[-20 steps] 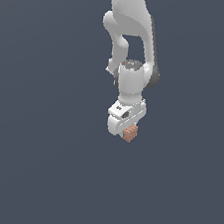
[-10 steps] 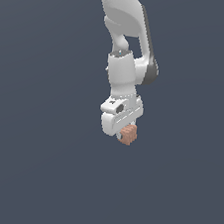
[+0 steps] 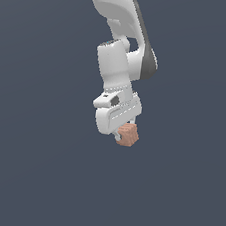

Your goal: Pick up the object and move it to a goal position.

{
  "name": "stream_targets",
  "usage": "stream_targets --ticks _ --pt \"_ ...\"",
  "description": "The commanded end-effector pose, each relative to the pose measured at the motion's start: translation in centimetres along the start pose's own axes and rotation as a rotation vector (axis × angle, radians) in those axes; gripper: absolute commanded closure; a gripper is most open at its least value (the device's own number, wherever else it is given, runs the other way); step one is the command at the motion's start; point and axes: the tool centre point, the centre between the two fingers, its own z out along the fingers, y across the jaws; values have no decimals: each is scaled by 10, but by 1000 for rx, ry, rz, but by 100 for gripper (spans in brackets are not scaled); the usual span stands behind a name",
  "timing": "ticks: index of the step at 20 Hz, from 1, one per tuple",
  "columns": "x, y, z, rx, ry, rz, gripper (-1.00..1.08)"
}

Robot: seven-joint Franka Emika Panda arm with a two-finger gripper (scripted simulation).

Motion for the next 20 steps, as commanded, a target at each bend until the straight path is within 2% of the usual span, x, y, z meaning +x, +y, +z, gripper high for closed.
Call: stream_targets --ticks 1,12,20 --pt "7 10 -8 -13 39 -17 108" --pt "36 56 -51 -70 222 -94 108" --pt "58 93 -97 -122 392 -166 108"
